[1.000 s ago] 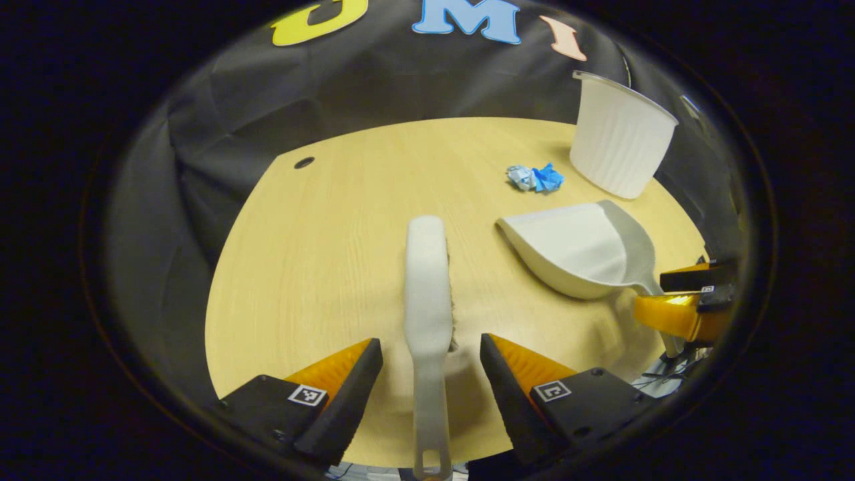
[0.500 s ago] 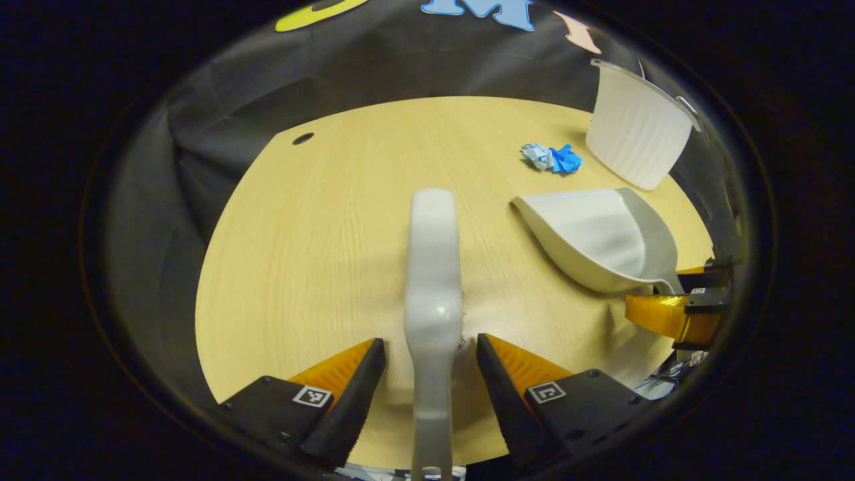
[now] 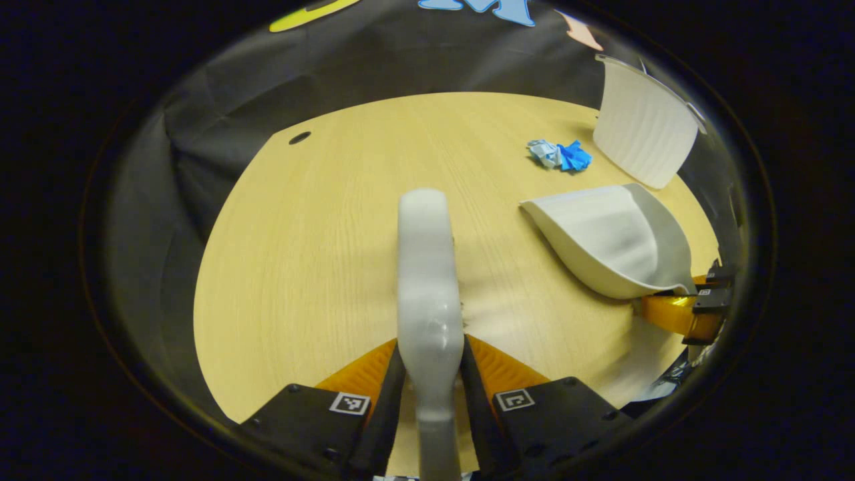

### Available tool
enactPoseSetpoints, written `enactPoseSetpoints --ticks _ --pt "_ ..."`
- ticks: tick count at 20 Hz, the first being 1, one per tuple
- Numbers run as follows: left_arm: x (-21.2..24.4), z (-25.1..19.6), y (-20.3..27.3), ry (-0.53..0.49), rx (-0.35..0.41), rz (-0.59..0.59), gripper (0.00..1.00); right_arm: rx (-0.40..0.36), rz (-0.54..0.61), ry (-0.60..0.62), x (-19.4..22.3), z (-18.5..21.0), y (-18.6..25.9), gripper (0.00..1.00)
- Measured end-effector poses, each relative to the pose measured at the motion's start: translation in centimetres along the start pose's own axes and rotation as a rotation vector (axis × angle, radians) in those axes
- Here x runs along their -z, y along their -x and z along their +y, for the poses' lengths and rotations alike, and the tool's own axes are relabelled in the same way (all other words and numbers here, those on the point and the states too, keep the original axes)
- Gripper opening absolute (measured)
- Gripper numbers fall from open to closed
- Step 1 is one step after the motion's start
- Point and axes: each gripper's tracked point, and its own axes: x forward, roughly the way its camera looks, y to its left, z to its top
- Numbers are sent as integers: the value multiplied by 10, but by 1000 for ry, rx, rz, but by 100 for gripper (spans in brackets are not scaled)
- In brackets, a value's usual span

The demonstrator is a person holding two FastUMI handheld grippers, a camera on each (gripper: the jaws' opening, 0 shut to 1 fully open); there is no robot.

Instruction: Pick up the small broom and dustpan from the desktop, sweep the trash into the dustpan with the broom, and then empty the trash into the garbage bin.

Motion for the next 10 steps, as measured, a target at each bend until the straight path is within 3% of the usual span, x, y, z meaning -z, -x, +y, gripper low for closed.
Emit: enactPoseSetpoints --ticks 1,2,5,10 --pt "-1 0 0 -2 1 -4 60 -3 -4 5 -1 0 0 38" --pt "-2 -1 -1 -2 -5 -3 51 -8 -6 14 0 0 1 38" --pt "-6 -1 -4 -8 -5 -4 43 -17 -17 32 0 -2 0 36" --pt "-23 -3 -8 -30 14 -12 40 -24 -26 52 1 -7 0 36"
